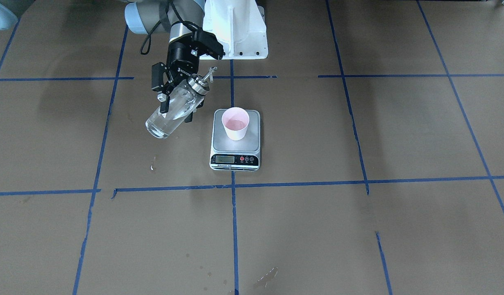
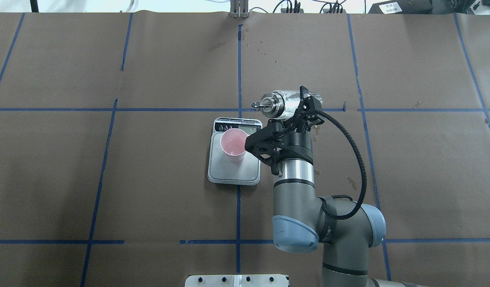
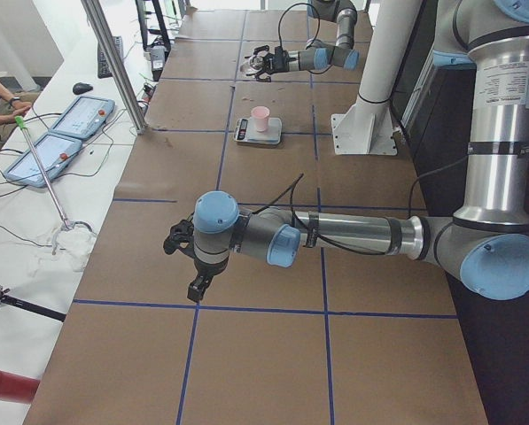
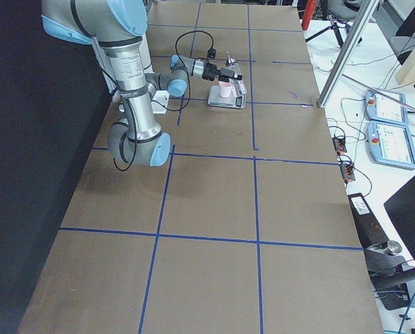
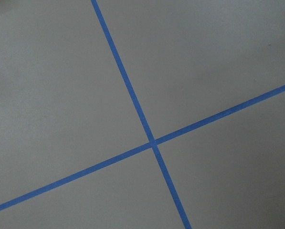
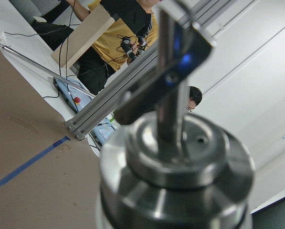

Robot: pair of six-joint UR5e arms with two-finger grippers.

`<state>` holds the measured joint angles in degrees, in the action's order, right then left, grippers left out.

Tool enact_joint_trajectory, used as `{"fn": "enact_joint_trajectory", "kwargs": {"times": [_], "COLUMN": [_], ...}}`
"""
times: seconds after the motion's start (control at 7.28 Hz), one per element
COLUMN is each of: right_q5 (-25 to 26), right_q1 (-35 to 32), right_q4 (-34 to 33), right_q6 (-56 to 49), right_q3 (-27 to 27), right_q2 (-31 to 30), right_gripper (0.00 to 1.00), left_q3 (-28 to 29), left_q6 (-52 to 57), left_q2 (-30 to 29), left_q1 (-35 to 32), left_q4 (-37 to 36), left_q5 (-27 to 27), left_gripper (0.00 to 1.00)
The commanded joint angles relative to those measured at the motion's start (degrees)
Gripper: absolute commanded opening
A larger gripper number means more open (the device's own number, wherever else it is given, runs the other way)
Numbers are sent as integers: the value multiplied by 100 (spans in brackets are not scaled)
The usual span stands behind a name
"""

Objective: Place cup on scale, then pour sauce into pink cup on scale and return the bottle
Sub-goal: 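Tilt the jar upright and move it back toward its spot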

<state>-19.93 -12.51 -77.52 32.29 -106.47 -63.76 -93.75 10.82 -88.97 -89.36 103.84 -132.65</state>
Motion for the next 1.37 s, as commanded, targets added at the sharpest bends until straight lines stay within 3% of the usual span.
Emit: {"fn": "enact_joint_trajectory", "kwargs": {"times": [0.0,0.14,0.41,0.82,1.24], "right_q5": [-605,-809,-2104,-2769,-3358], "right_q1": [-111,-207,-742,-1086,-1175], "right_q4": [0,0,0,-9,-9], "right_q6": [1152,1583,2489,2903,4485], "right_q3": [-837,-1041,-1401,-1412,-1325], "right_q2": [-599,-837,-1023,-1778,-2087], "right_gripper": [0,0,0,0,0], "left_q3": [6,-20,-29,-134,-213], "left_q6": [-1,-1,-1,8,8], "left_q2": [37,55,55,55,55], "left_q1": [-2,-2,-2,-2,-2], "left_q4": [-4,-4,5,14,14], "left_q5": [-7,-15,-24,-42,-51], "left_gripper": [100,100,100,100,100]}}
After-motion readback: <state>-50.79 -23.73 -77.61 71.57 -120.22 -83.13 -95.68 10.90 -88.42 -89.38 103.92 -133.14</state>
